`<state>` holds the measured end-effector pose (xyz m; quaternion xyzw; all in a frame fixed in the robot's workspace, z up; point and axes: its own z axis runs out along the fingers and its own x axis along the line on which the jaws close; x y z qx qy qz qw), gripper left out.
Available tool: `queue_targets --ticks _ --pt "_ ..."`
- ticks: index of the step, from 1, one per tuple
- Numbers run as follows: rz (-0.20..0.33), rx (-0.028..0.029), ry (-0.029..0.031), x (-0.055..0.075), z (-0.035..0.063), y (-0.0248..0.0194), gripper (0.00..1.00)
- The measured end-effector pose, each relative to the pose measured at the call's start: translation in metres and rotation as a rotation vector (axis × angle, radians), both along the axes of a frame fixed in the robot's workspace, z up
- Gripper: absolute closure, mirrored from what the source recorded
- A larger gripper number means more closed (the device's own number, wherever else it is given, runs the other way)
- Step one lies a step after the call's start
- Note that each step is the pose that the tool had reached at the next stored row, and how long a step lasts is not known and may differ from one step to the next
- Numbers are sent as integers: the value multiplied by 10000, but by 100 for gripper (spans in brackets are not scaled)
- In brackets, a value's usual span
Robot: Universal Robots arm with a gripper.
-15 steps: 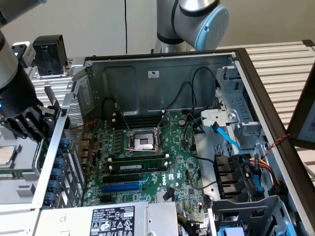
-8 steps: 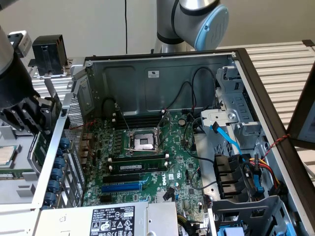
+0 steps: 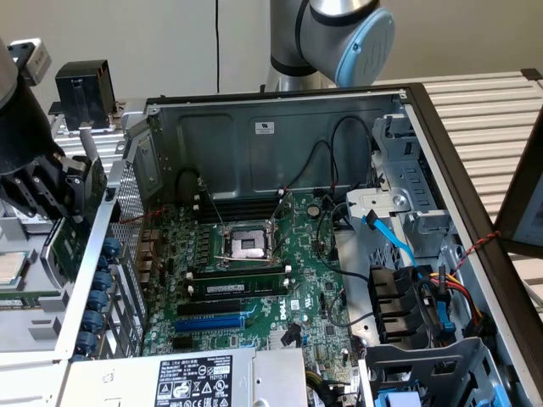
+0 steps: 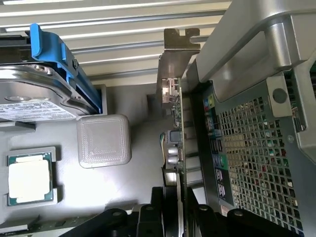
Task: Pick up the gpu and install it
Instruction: 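Pick up the gpu and move the gpu toward the slot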
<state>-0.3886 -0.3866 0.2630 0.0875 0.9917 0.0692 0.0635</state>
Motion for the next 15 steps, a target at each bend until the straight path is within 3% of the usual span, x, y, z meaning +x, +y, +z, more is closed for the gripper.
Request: queue_targets --ticks 2,4,8,11,13,15 --pt "2 -4 117 0 3 -1 71" --pt "1 -2 298 0 2 0 71" --pt "-20 -4 889 0 -3 0 71" --pt "-29 -10 1226 0 -6 0 71" --pt "-33 -47 1287 9 -6 0 71" --pt "-38 -140 1305 15 -5 0 71"
